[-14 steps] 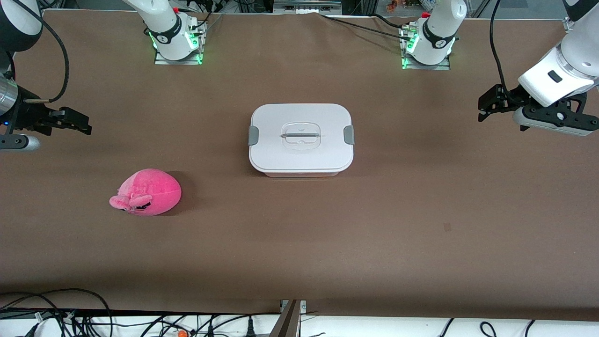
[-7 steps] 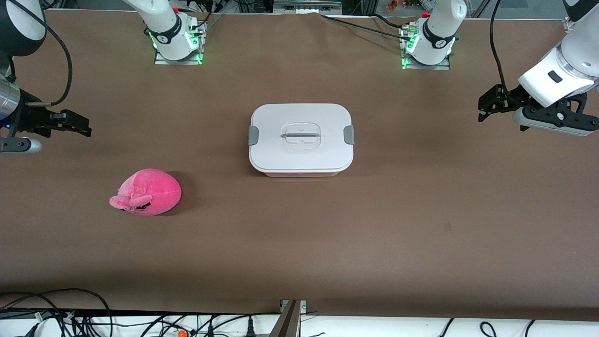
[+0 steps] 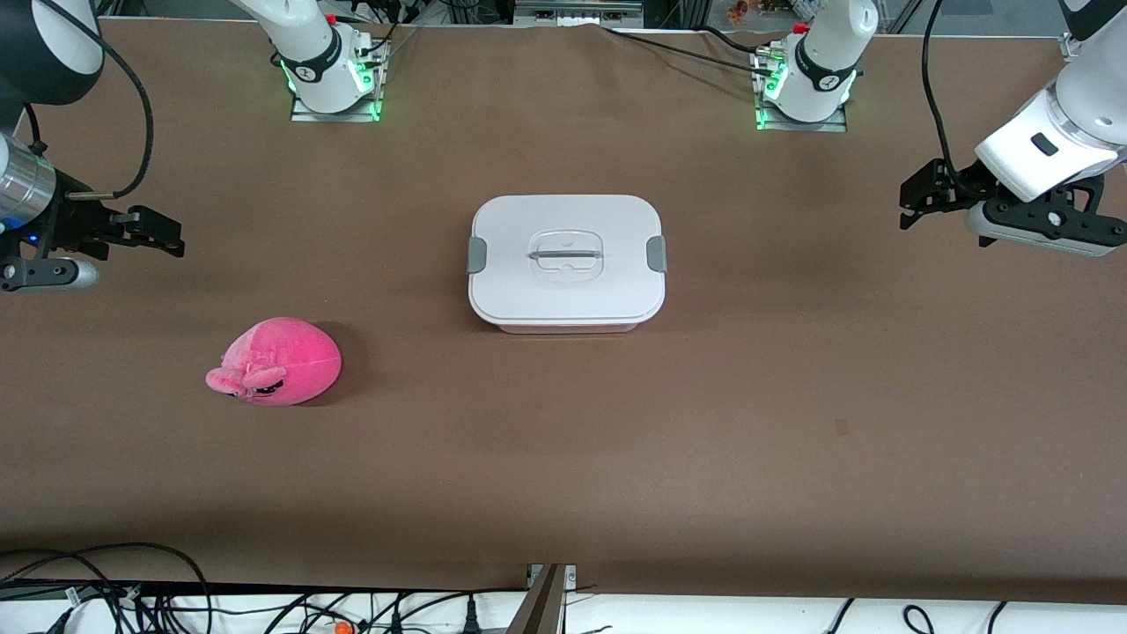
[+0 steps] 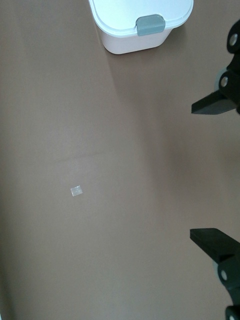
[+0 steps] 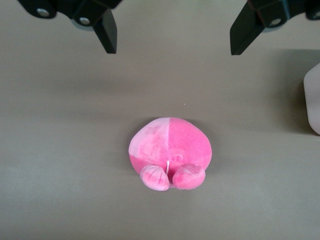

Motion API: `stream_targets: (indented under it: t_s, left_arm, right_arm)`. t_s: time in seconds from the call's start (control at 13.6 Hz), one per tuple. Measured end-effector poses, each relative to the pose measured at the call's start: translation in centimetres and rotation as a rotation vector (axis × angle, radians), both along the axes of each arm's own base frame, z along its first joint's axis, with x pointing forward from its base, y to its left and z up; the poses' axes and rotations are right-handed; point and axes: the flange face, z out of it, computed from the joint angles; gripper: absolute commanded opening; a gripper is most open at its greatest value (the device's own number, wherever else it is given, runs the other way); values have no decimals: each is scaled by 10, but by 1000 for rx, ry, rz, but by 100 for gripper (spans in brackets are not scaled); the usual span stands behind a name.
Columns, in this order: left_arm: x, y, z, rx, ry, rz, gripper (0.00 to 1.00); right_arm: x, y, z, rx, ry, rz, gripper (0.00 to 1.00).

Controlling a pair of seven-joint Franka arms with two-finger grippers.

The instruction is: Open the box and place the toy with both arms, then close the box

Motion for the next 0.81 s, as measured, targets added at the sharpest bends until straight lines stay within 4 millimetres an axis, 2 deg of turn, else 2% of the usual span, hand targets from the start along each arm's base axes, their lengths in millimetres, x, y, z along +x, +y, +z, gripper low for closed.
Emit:
stream_targets:
  t_s: [0.29,0.44,0.66,0.81]
  left_arm:
    - [-2,0,-2,2,20,-1,100]
    - [-5,-4,-2,4,37,-10,100]
    - [-13,-32,2,8,68,-61,100]
    - [-22,-61,-2,-9,111,-112,100]
  right_arm:
    - [-2,20,-2,0,14,34,100]
    - [-3,23,-2,-1,23,39,100]
    - [-3,23,-2,0,23,38,100]
    - [-3,20,-2,0,22,33,100]
